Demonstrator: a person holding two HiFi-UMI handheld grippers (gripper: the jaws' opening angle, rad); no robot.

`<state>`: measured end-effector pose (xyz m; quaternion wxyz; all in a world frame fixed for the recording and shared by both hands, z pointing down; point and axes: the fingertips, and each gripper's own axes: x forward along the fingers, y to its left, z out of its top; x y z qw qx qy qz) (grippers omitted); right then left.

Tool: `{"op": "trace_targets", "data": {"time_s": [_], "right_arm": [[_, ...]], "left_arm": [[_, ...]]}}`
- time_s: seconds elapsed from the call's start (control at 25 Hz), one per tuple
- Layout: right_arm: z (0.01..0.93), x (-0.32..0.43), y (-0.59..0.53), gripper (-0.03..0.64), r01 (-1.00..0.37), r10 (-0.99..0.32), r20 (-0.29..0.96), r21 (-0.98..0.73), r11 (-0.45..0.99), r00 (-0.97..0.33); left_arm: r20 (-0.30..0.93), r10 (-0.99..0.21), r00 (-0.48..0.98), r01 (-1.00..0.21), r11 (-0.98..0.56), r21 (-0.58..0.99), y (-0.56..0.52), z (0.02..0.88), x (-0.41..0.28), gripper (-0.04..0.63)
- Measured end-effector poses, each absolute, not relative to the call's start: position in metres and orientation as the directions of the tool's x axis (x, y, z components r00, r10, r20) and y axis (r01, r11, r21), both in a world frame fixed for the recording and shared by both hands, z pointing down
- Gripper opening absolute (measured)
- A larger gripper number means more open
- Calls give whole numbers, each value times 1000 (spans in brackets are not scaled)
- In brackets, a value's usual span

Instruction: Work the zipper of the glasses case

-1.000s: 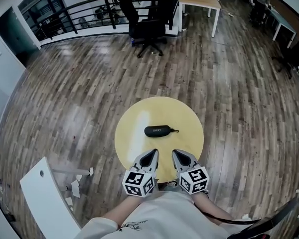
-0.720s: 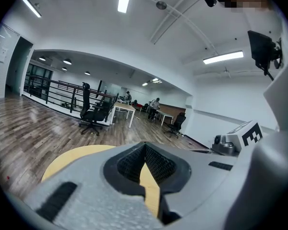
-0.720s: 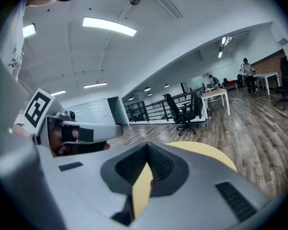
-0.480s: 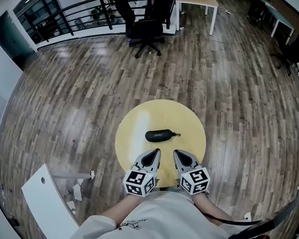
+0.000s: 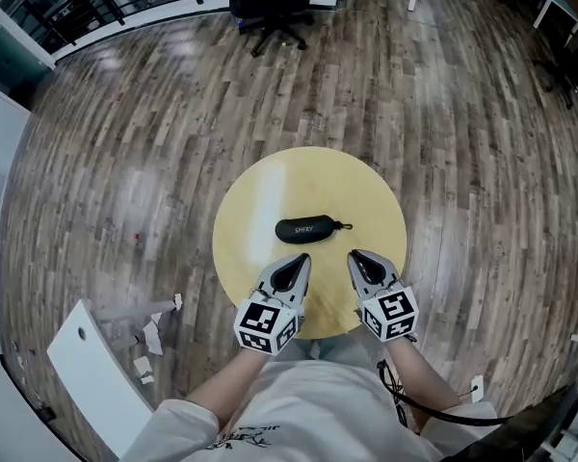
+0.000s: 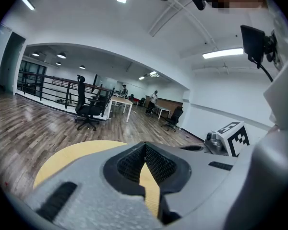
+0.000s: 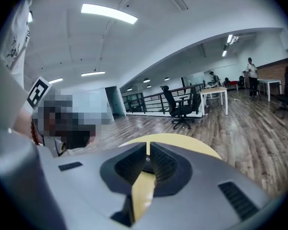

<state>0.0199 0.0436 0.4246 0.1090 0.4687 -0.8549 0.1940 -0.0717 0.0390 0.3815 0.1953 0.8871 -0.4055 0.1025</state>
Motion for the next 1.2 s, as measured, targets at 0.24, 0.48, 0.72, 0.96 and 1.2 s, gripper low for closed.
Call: {"op": "trace_targets", "data": {"time_s": [0.24, 0.48, 0.72, 0.96, 1.2], "right_arm": [[495, 35, -4, 40, -836, -715, 466, -114, 536, -522], [556, 26, -38, 41, -736, -608, 548, -21, 677, -575], [594, 20, -64, 41, -553, -475, 645, 96, 828, -599], [619, 13, -70, 41, -303, -302, 713, 130, 944, -633], [628, -3, -66, 41, -98, -143, 744, 105, 990, -652]], "left_arm": [[443, -646, 622, -776, -586, 234, -2, 458, -74, 5], [592, -622, 513, -837, -514, 185, -47, 538, -84, 5], [693, -551, 464, -844, -513, 157, -54, 581, -86, 5], [718, -524, 458, -833, -536, 140, -56, 593, -85, 5], [734, -498, 462, -821, -552, 142, -57, 592, -86, 5]]}}
